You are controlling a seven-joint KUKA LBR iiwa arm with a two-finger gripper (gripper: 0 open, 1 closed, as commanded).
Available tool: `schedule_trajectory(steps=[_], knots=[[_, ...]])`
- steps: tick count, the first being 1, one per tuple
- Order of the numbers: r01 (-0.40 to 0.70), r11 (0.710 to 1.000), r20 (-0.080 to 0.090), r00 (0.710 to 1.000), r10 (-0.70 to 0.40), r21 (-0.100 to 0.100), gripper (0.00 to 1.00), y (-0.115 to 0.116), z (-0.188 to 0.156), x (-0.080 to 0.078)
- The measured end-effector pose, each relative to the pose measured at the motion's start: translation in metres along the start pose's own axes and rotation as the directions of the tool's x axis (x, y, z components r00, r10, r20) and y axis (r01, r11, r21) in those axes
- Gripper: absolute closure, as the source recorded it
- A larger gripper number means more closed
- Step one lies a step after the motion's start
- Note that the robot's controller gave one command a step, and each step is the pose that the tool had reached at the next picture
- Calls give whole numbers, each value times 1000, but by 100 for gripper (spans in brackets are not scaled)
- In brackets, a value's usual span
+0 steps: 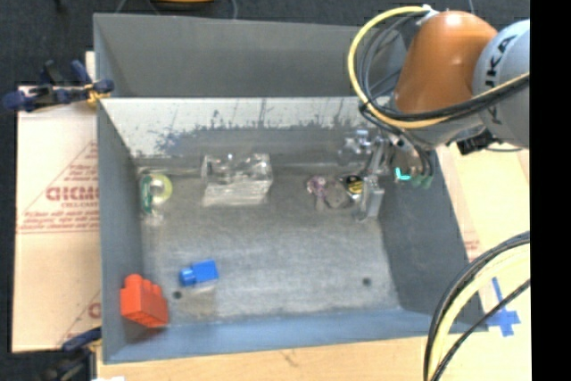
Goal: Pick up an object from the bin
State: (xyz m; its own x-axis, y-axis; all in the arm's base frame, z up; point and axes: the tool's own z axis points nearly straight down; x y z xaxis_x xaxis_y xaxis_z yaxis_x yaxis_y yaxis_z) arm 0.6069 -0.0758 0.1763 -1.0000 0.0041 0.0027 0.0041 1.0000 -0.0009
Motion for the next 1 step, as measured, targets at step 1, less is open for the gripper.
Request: schedule_trajectory(steps=[1], knots=[[33, 999, 5, 999, -33, 1, 0, -20, 95, -45]])
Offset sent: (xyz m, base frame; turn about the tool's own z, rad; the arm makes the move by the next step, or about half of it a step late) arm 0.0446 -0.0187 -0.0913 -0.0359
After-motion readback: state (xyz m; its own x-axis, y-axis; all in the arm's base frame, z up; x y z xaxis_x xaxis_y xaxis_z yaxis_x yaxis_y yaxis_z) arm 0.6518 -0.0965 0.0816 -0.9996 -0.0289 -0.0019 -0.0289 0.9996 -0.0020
